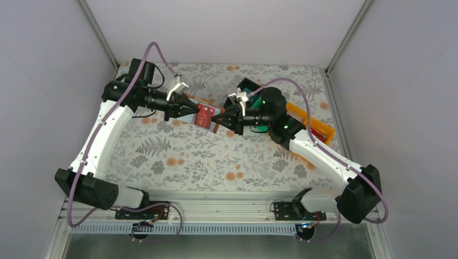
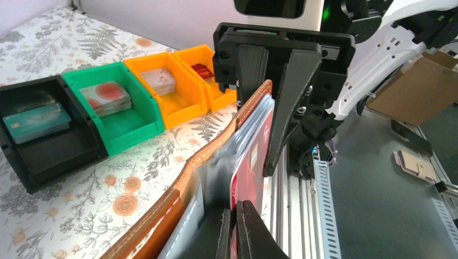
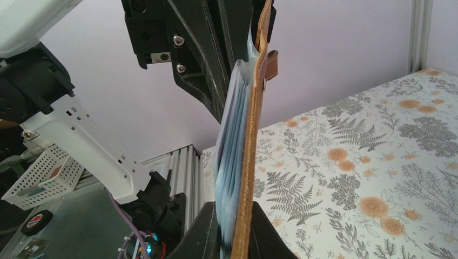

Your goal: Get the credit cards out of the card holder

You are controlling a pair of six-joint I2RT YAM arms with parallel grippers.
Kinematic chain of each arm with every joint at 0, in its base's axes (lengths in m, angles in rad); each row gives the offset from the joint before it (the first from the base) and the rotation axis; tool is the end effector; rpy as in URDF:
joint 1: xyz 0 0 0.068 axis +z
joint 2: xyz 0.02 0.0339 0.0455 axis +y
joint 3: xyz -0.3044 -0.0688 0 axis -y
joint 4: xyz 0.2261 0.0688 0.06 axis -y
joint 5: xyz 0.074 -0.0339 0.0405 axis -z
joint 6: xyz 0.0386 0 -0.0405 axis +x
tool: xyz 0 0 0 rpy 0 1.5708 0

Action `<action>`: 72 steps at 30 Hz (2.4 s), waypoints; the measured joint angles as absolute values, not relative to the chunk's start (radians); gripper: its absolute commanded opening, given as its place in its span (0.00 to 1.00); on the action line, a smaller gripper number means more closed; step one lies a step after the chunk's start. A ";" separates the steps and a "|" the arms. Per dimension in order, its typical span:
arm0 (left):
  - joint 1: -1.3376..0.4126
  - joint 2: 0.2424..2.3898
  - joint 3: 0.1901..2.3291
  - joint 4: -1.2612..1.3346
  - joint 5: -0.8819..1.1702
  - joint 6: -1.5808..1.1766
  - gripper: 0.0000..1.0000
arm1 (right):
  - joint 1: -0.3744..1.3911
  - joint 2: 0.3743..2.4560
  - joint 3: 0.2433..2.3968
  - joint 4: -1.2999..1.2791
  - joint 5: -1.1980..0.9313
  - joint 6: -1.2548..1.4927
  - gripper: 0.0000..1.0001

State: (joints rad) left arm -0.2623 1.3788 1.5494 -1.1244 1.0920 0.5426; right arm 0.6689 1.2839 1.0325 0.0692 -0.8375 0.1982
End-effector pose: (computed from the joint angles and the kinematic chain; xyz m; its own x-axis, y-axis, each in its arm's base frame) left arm 0.2110 -0.0921 0.4350 -0.3568 0.3421 -0.8693 0.9338 0.1578 -0.3212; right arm 0.1909 0.1874 0.3892 -0.3340 -0.0960 -0.9377 -0.9409 0.0927 0.3256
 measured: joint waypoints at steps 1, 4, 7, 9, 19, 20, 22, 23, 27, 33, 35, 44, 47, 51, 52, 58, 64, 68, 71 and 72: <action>-0.262 1.379 1.555 -1.137 1.098 0.556 0.02 | 0.669 1.281 1.032 0.068 -0.839 0.196 0.12; -0.262 1.379 1.572 -1.161 1.118 0.581 0.02 | 0.669 1.269 1.032 0.067 -0.840 0.188 0.16; -0.266 1.379 1.580 -1.171 1.161 0.589 0.02 | 0.672 1.259 1.024 0.081 -0.825 0.185 0.22; -0.273 1.379 1.580 -1.176 1.182 0.589 0.02 | 0.677 1.251 1.006 0.102 -0.816 0.186 0.25; -0.224 1.379 1.578 -1.158 1.224 0.561 0.02 | 0.679 1.235 0.949 0.126 -0.795 0.187 0.09; -0.221 1.379 1.578 -1.157 1.224 0.561 0.02 | 0.679 1.235 0.945 0.127 -0.796 0.184 0.05; -0.220 1.379 1.574 -1.155 1.222 0.561 0.02 | 0.678 1.235 0.942 0.128 -0.806 0.186 0.04; -0.220 1.379 1.572 -1.154 1.220 0.562 0.02 | 0.678 1.234 0.942 0.127 -0.811 0.185 0.04; -0.220 1.379 1.573 -1.170 1.221 0.591 0.22 | 0.675 1.233 0.942 0.126 -0.819 0.180 0.04; -0.220 1.379 1.574 -1.247 1.245 0.689 0.22 | 0.673 1.232 0.942 0.125 -0.819 0.178 0.04; -0.220 1.379 1.573 -1.254 1.246 0.709 0.22 | 0.673 1.232 0.942 0.123 -0.820 0.178 0.04; -0.221 1.378 1.533 -1.175 1.151 0.654 0.19 | 0.671 1.224 0.942 0.113 -0.838 0.170 0.04; -0.221 1.378 1.533 -1.151 1.140 0.637 0.17 | 0.667 1.224 0.942 0.112 -0.839 0.163 0.04; -0.228 1.378 1.532 -1.132 1.135 0.619 0.16 | 0.666 1.224 0.943 0.110 -0.844 0.154 0.04; -0.233 1.378 1.531 -1.129 1.136 0.616 0.15 | 0.666 1.224 0.943 0.109 -0.846 0.152 0.04; -0.262 1.378 1.518 -1.111 1.132 0.605 0.02 | 0.664 1.224 0.944 0.089 -0.862 0.147 0.04; -0.275 1.378 1.518 -1.113 1.134 0.609 0.07 | 0.662 1.224 0.945 0.086 -0.871 0.144 0.04; -0.285 1.378 1.518 -1.123 1.134 0.622 0.09 | 0.661 1.224 0.945 0.076 -0.885 0.140 0.04; -0.290 1.378 1.518 -1.129 1.133 0.627 0.03 | 0.659 1.223 0.945 0.069 -0.891 0.136 0.04; -0.290 1.378 1.518 -1.131 1.133 0.629 0.03 | 0.659 1.222 0.945 0.067 -0.893 0.135 0.04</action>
State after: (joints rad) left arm -0.2901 1.3781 1.5181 -1.1305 1.1328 0.6289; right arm 0.6594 1.2221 0.9447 0.0666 -0.8928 0.1349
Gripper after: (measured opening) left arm 0.058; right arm 0.085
